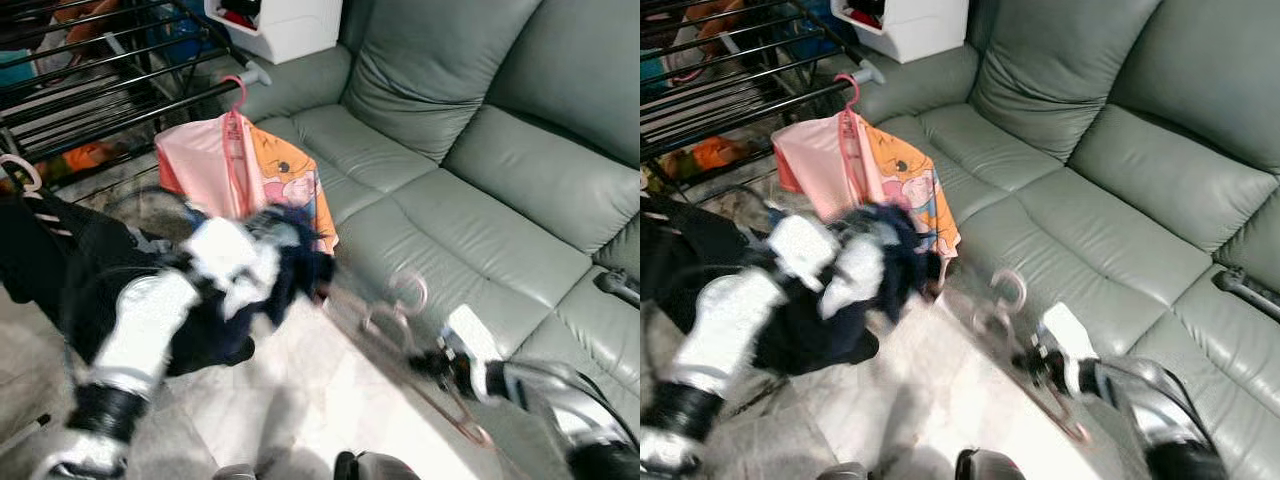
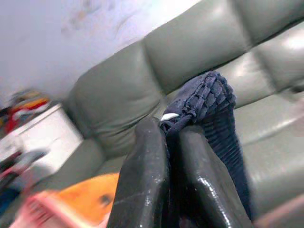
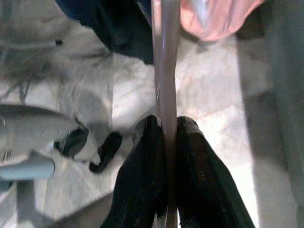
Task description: Hang hanger
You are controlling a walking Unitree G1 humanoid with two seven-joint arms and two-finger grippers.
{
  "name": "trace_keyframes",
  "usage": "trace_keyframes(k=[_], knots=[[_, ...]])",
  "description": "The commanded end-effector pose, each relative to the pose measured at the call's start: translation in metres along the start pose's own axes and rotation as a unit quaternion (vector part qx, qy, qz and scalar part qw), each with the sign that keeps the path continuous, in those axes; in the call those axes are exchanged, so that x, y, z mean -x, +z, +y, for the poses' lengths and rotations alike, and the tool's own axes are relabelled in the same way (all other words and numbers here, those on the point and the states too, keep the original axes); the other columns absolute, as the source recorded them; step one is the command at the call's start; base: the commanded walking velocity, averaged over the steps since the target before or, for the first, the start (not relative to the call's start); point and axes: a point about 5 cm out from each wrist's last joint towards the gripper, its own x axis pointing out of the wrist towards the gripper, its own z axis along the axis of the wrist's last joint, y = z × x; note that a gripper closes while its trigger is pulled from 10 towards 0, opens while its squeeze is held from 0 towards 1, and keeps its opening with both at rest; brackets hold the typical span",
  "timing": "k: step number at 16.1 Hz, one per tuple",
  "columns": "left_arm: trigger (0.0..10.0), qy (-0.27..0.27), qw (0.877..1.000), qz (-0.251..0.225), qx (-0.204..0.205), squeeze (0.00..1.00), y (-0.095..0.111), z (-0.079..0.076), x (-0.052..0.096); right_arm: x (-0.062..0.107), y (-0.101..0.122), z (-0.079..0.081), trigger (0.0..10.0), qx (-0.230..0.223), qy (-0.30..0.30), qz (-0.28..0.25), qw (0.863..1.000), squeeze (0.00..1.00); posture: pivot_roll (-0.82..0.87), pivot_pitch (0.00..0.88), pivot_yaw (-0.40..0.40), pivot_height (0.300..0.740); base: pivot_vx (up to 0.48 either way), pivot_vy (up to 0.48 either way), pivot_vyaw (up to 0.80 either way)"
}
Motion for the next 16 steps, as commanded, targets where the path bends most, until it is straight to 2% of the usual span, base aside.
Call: trace_keyframes(k=[1,3,4,5,6,7,8,9,10,11,12,13,14,15,16], knots=[[10.0,-0.016,1.0,-0.021,0.0,0.0,0.01,-0.004,-0.004,0.002,0.0,-0.005,10.0,-0.017,-0.014,-0.002,1.0,0.0,-0.04,0.033,-0.006,0.74,0.0,0.0,0.0],[10.0,-0.055,0.998,-0.017,0.011,0.0,0.01,-0.024,-0.005,-0.001,0.007,-0.005,10.0,-0.021,-0.015,-0.015,1.0,0.0,-0.04,0.034,-0.007,0.74,0.0,0.0,0.0],[10.0,-0.066,0.998,-0.012,0.006,0.0,0.01,-0.028,-0.004,-0.002,0.012,-0.005,10.0,-0.032,-0.012,-0.027,0.999,0.0,-0.04,0.034,-0.007,0.74,0.0,0.0,0.0],[10.0,-0.065,0.998,-0.009,0.024,0.0,0.01,-0.031,-0.003,-0.002,0.016,-0.006,10.0,-0.048,-0.012,-0.042,0.998,0.0,-0.05,0.035,-0.007,0.74,0.0,0.0,0.0],[10.0,-0.089,0.996,0.007,0.012,0.0,0.003,-0.039,-0.001,-0.001,0.024,-0.002,10.0,-0.061,0.009,-0.072,0.995,0.0,-0.05,0.035,-0.006,0.74,0.0,0.0,0.0],[10.0,-0.1,0.995,0.021,-0.014,0.0,-0.003,-0.041,0.002,0.0,0.03,0.003,10.0,-0.061,0.031,-0.091,0.994,0.0,-0.05,0.035,-0.005,0.74,0.0,0.0,0.0],[10.0,-0.099,0.994,0.028,-0.023,0.0,-0.007,-0.04,0.003,0.001,0.035,0.009,10.0,-0.06,0.051,-0.106,0.991,0.0,-0.05,0.035,-0.004,0.74,0.0,0.0,0.0],[10.0,-0.09,0.995,0.036,-0.021,0.0,-0.011,-0.035,0.004,0.003,0.044,0.014,10.0,-0.086,0.078,-0.137,0.984,0.0,-0.05,0.035,-0.004,0.74,0.0,0.0,0.0],[10.0,-0.069,0.997,0.029,-0.024,0.0,-0.007,-0.029,0.002,0.0,0.04,0.005,10.0,-0.131,0.044,-0.124,0.983,0.0,-0.05,0.035,-0.004,0.74,0.0,0.0,0.0],[10.0,-0.061,0.998,0.025,-0.022,0.0,-0.005,-0.027,0.001,-0.002,0.036,0.001,10.0,-0.143,0.025,-0.115,0.983,0.0,-0.05,0.035,-0.004,0.74,0.0,0.0,0.0],[10.0,-0.042,0.999,0.02,-0.026,0.0,-0.002,-0.021,0.0,-0.006,0.027,-0.01,10.0,-0.175,-0.028,-0.099,0.979,0.0,-0.05,0.035,-0.004,0.74,0.0,0.0,0.0],[10.0,-0.02,0.999,0.017,-0.034,0.0,-0.002,-0.016,0.0,-0.006,0.02,-0.018,10.0,-0.206,-0.072,-0.094,0.971,0.0,-0.05,0.034,-0.007,0.74,0.0,0.0,0.0],[10.0,-0.001,0.999,0.015,-0.037,0.0,-0.002,-0.011,0.001,-0.006,0.017,-0.02,10.0,-0.23,-0.082,-0.095,0.965,0.0,-0.05,0.034,-0.007,0.74,0.0,0.0,0.0],[10.0,0.025,0.999,0.006,-0.034,0.0,0.002,-0.004,0.001,-0.007,0.01,-0.023,10.0,-0.285,-0.106,-0.093,0.948,0.0,-0.04,0.037,-0.011,0.74,0.0,0.0,0.0],[10.0,0.036,0.999,-0.001,-0.027,0.0,0.005,-0.002,-0.001,-0.008,0.004,-0.029,10.0,-0.315,-0.137,-0.094,0.935,0.0,-0.04,0.036,-0.012,0.74,0.0,0.0,0.0]])
